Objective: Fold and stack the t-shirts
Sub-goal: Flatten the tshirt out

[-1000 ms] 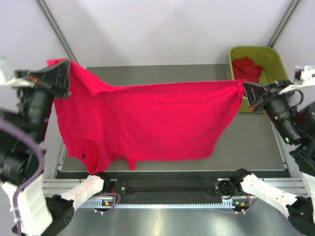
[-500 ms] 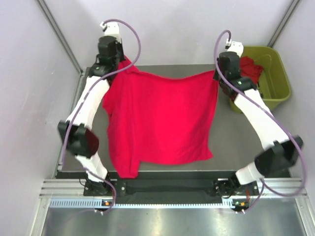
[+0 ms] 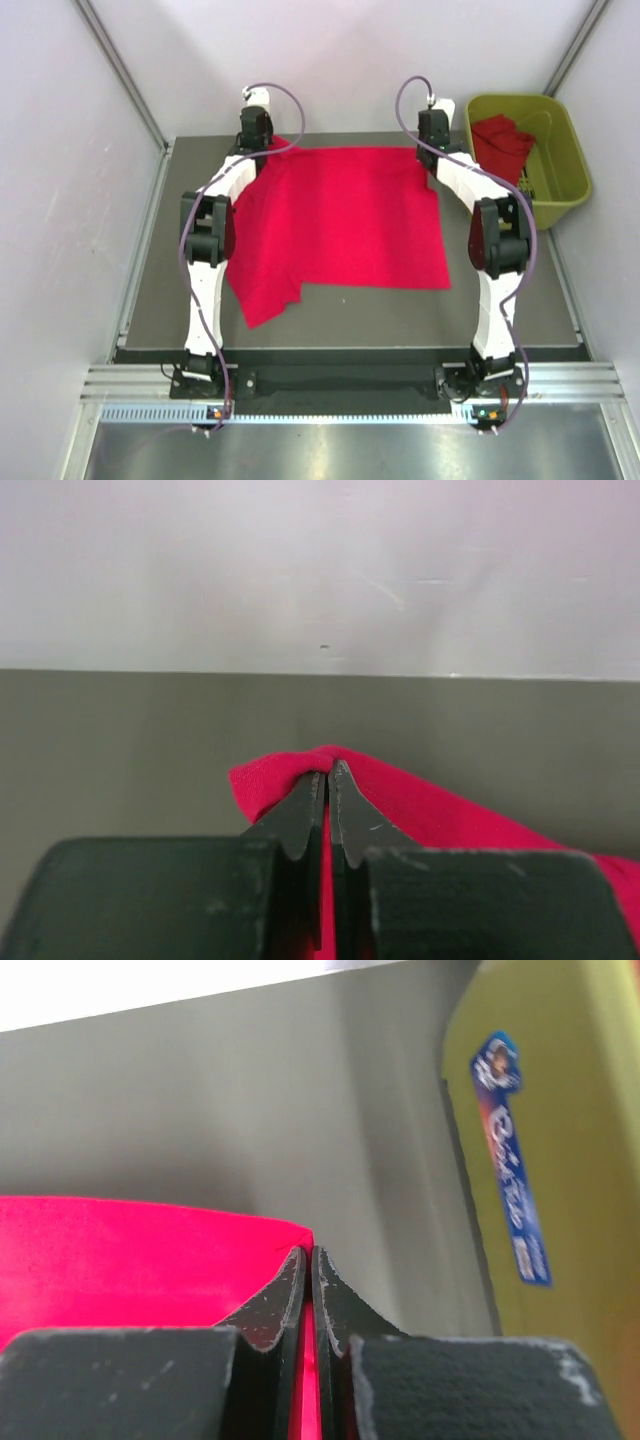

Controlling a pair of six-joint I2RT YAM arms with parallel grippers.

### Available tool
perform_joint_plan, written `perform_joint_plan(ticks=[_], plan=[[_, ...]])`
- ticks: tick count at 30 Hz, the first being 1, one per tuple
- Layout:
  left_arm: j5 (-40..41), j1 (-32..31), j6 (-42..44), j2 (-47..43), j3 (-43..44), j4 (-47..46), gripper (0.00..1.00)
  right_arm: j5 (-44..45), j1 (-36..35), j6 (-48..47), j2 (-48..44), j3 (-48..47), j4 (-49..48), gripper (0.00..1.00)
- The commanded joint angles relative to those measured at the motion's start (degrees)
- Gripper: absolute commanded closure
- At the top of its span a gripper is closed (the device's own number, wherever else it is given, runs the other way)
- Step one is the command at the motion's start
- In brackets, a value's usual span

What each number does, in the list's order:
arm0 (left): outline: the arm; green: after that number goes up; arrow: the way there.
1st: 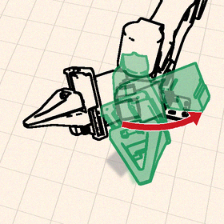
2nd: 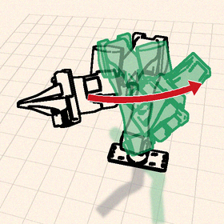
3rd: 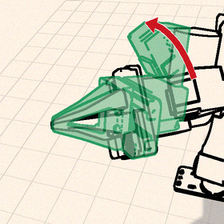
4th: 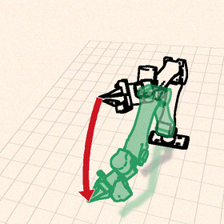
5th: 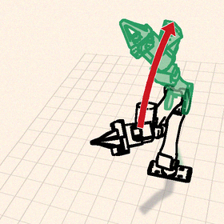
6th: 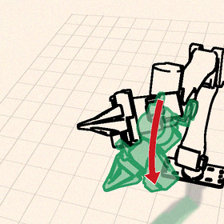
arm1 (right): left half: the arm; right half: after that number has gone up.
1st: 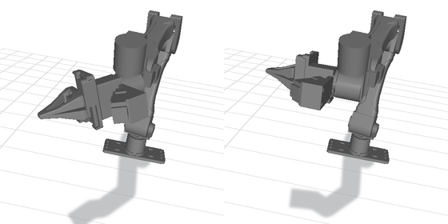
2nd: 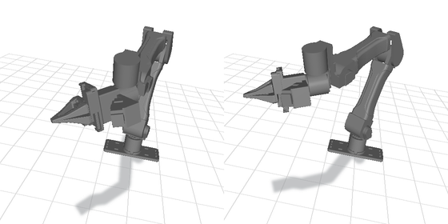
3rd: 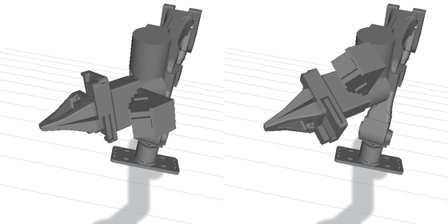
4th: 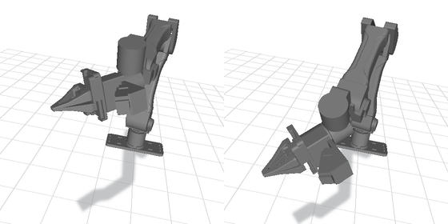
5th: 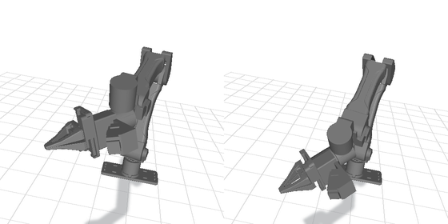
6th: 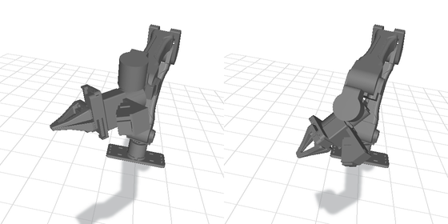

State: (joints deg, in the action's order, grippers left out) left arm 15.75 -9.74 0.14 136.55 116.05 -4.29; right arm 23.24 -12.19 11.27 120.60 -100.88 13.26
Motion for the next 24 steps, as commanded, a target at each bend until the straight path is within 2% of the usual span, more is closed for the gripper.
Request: perform_joint_plan(ticks=[1,7,8,9,12,13,14,15,16,17,19,20,21,22,24], plan=[[-0.10,1.03,-2.25,1.17,5.59,-9.76,1.00,2.23,0.67,-3.35,2.44,-6.25,-5.79,1.00],[-0.45,1.91,-7.17,4.86,6.30,-11.79,1.00,5.31,1.37,-7.48,9.65,-15.65,-5.17,1.00],[-0.28,2.00,-8.65,5.13,6.38,-11.88,0.96,5.84,1.81,-8.36,11.40,-16.97,-4.91,0.99],[0.16,2.09,-9.28,5.39,6.38,-11.62,0.75,6.02,2.08,-8.63,12.29,-20.29,-3.51,0.97],[2.00,2.09,-12.44,5.39,9.09,-5.40,0.32,6.38,3.22,-9.16,15.89,-29.06,3.16,0.77],[1.92,2.18,-13.40,4.35,10.15,-1.81,0.23,5.85,3.39,-9.07,16.77,-31.89,6.22,0.68],[1.92,2.18,-13.59,3.29,10.77,3.54,0.19,5.85,3.40,-8.63,17.65,-34.62,12.17,0.66],[2.27,2.18,-13.94,1.80,9.91,6.98,0.18,6.02,3.48,-7.85,16.96,-36.04,14.15,0.62],[2.97,2.18,-14.64,-2.04,9.29,10.15,0.15,4.54,3.48,-6.53,15.82,-35.44,15.99,0.51],[3.67,2.18,-16.65,-4.60,8.06,13.40,0.15,3.48,3.40,-3.21,12.85,-34.65,20.01,0.46],[2.98,2.35,-17.72,-13.70,-0.09,19.14,0.14,-1.85,3.31,-0.29,9.50,-30.53,24.43,0.33],[3.32,2.44,-18.68,-17.07,-3.43,21.06,0.15,-2.58,3.13,2.33,5.83,-28.86,28.54,0.32],[3.59,2.62,-19.21,-20.41,-10.07,22.56,0.16,-3.46,3.05,3.75,3.53,-23.28,29.45,0.32],[2.54,2.62,-19.74,-27.06,-13.71,24.49,0.17,-7.91,2.96,6.02,-1.37,-19.57,29.72,0.32],[0.87,2.79,-20.62,-33.25,-23.96,26.17,0.20,-12.15,1.91,7.19,-6.31,-8.44,28.67,0.32]])
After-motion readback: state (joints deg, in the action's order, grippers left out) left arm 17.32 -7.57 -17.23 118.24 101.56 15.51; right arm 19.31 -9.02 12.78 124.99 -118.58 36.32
